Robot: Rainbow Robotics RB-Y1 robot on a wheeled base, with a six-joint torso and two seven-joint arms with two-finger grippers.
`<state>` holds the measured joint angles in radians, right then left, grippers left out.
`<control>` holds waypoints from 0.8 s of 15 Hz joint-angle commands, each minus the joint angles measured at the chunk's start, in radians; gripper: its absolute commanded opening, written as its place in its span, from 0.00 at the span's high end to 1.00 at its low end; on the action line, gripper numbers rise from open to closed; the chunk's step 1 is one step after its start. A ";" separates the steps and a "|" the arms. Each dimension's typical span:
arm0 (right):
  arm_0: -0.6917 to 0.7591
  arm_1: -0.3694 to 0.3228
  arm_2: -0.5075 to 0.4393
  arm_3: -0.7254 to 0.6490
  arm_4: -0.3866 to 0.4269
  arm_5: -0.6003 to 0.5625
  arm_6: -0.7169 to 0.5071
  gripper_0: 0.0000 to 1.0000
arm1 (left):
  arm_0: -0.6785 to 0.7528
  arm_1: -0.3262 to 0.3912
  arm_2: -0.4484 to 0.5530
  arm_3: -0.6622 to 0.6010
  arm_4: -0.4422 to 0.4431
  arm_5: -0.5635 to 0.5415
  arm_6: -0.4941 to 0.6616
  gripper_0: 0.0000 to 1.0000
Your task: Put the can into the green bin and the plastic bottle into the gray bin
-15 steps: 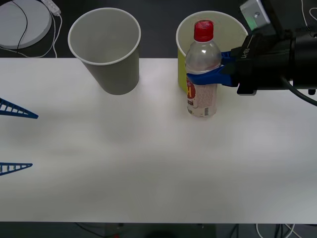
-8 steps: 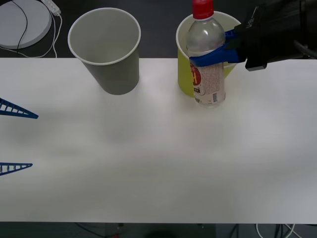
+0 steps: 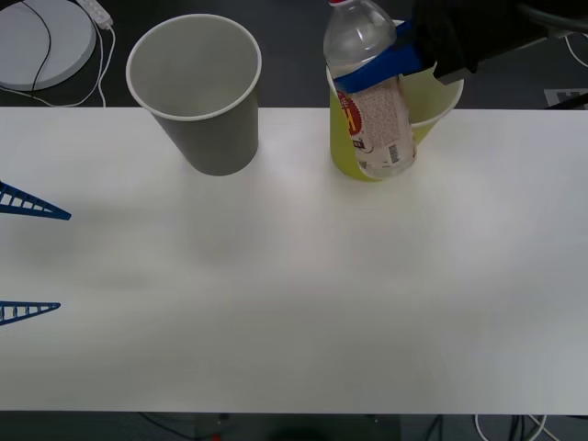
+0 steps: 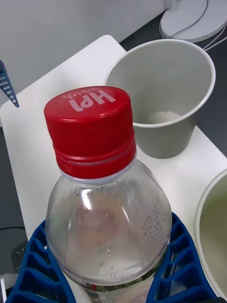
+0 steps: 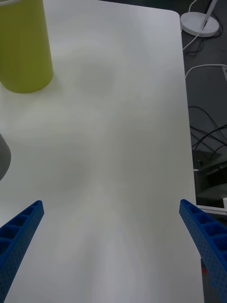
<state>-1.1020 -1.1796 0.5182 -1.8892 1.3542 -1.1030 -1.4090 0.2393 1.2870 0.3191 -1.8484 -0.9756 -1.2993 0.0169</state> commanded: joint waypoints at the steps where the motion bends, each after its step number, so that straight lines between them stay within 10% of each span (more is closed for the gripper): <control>1: -0.130 0.029 0.123 0.081 0.003 -0.001 -0.004 1.00 | 0.000 0.000 0.000 0.000 0.000 0.000 0.000 0.00; 12: -0.458 0.235 0.359 0.478 0.051 -0.087 -0.004 1.00 | 0.000 0.000 0.000 0.000 0.000 0.000 0.000 0.00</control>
<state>-1.5486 -0.9600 0.8710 -1.4364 1.4052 -1.1895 -1.4129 0.2393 1.2870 0.3191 -1.8484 -0.9756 -1.2993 0.0169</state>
